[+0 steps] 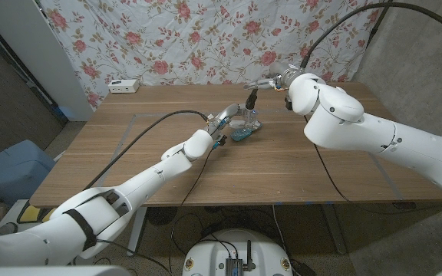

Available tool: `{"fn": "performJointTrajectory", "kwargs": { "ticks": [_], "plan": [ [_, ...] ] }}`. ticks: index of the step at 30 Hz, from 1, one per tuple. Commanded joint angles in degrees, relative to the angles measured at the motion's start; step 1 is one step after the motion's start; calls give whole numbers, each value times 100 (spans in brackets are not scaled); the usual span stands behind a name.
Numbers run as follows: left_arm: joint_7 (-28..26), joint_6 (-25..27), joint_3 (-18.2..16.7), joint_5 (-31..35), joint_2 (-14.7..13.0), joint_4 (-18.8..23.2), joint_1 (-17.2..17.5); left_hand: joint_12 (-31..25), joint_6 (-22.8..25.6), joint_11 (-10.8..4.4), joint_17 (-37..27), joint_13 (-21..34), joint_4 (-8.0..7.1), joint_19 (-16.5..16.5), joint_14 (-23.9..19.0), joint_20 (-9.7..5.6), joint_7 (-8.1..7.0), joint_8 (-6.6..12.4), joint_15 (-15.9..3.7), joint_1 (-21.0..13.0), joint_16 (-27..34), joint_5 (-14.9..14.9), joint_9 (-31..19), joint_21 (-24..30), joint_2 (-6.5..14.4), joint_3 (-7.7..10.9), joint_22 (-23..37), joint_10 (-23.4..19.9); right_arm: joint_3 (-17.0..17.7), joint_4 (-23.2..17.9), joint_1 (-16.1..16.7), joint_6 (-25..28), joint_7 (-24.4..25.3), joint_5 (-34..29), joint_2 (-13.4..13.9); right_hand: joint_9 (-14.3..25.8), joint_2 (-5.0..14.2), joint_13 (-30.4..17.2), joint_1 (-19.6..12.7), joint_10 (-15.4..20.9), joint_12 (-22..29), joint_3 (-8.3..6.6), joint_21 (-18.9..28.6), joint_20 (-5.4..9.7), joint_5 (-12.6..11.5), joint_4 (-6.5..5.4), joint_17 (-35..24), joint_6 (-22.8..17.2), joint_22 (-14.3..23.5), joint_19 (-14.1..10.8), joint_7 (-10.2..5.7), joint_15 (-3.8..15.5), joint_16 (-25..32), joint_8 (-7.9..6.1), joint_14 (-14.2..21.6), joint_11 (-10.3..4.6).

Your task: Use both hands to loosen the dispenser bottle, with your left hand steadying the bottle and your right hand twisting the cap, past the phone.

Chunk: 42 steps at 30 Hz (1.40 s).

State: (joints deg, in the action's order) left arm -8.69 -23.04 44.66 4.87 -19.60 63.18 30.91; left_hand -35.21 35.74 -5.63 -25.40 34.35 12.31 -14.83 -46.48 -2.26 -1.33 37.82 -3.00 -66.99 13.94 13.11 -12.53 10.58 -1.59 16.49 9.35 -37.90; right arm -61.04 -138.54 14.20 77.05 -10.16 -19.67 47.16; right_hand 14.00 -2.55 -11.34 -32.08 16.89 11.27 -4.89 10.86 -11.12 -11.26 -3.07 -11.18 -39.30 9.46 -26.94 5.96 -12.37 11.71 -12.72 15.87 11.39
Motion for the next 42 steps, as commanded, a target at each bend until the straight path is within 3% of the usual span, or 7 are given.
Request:
{"fn": "performJointTrajectory", "kwargs": {
  "ticks": [1, 4, 6, 15, 42],
  "plan": [
    [-40, -99, 1, -12, 37, -104, 2, -31, 177, -172, -22, 27, -342, -21, -295, -352, -36, 45, -691, -78, 15, 16, 1, -10, 785, 371, 8, -175, -227, 341, 106, 293, -1854, -2227, -484, 31, 5, -24, 54, 23, 40, 36, 31, -70, -61, -7, -5, -28, 12, -27, 49, 5, 40, -48, 93, 76],
    [-34, -109, 5, -12, 36, -113, 4, -28, 176, -167, -16, 29, -340, -27, -299, -345, -33, 45, -688, -76, 9, 20, 1, -8, 780, 373, 8, -167, -189, 530, 197, 293, -2581, -3007, -678, 35, 7, -24, 78, 20, 37, 40, 29, -80, -65, -11, -5, -32, 12, -33, 67, 1, 43, -51, 108, 89],
    [-41, -115, 7, -6, 37, -119, 4, -31, 179, -170, -10, 33, -339, -26, -305, -347, -30, 46, -697, -75, 5, 22, 1, -9, 778, 376, 8, -168, -162, 617, 240, 293, -2799, -3251, -772, 38, 7, -24, 93, 21, 36, 43, 26, -87, -65, -15, -6, -35, 12, -33, 76, -2, 43, -53, 112, 94],
    [-36, -118, 12, 7, 27, -112, 4, -29, 156, -162, -26, 41, -349, -21, -279, -336, -27, 37, -679, -63, -4, 35, 2, -11, 802, 376, 8, -151, -246, 848, 267, 293, -2994, -3624, -954, 56, 28, -23, 192, 44, 39, 57, 21, -95, -68, -39, -10, -136, 13, -61, 116, -10, 56, -98, 175, 101],
    [-3, -89, 21, -3, 24, -62, 38, -18, 106, -157, -31, 58, -351, -10, -259, -314, -10, 17, -666, -48, -34, 93, 1, -13, 832, 393, 8, -105, -650, 1578, 104, 276, -4431, -5348, -1409, 74, 63, -21, 189, 74, 41, 28, 18, -105, -70, 1, -4, -129, 15, -102, 130, -1, 50, -102, 215, 102]
  ]
}}
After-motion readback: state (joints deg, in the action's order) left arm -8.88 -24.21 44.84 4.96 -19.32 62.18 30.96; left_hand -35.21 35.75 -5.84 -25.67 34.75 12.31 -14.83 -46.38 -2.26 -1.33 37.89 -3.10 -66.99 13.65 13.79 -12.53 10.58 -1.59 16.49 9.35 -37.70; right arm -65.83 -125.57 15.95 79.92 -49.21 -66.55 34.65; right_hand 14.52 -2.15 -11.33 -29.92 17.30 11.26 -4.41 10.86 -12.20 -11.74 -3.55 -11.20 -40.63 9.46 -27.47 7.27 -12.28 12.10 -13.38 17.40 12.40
